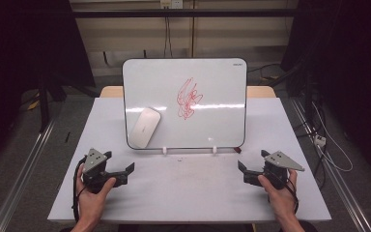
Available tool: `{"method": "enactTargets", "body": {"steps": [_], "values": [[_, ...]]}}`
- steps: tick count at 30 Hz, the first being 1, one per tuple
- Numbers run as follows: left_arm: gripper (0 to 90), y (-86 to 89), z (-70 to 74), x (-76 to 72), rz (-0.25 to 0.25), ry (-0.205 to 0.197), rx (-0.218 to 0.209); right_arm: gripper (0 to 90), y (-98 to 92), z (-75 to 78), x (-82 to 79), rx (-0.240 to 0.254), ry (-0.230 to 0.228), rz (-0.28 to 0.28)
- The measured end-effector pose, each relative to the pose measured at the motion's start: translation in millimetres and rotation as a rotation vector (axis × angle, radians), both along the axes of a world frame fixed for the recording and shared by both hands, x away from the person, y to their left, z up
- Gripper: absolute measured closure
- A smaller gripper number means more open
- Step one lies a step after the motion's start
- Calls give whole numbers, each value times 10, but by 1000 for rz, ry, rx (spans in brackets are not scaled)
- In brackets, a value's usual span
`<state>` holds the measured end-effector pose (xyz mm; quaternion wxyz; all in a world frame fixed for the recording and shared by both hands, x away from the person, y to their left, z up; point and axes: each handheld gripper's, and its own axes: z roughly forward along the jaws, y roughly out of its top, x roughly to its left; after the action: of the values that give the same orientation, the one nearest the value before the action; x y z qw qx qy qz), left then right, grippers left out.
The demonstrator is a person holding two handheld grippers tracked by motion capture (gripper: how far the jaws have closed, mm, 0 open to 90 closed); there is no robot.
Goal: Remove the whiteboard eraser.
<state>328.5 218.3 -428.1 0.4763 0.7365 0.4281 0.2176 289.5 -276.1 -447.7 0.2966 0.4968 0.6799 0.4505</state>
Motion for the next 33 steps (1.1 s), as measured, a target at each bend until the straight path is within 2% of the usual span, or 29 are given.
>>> {"method": "enactTargets", "body": {"steps": [5,8,17,19,21,24,25,27,33], "values": [[53,-10,-12,6,-1,31,-14,53,-6,-4,3,8,7,13],[59,-10,-15,9,-1,32,-18,52,-12,-6,3,28,17,12],[69,-2,31,89,-17,44,21,53,-13,-9,13,13,27,14],[70,-13,46,109,-29,45,9,53,-12,-9,12,11,29,15],[73,-35,73,129,-19,47,35,53,-11,-9,12,9,28,15],[98,-69,106,164,-32,46,43,53,-14,-15,19,11,32,21],[98,-84,124,179,-41,32,70,53,-18,-23,29,11,37,21],[98,-111,148,192,-23,13,102,53,-19,-24,31,13,40,22],[95,-151,233,235,-37,13,96,54,5,-31,64,12,44,30]]}}
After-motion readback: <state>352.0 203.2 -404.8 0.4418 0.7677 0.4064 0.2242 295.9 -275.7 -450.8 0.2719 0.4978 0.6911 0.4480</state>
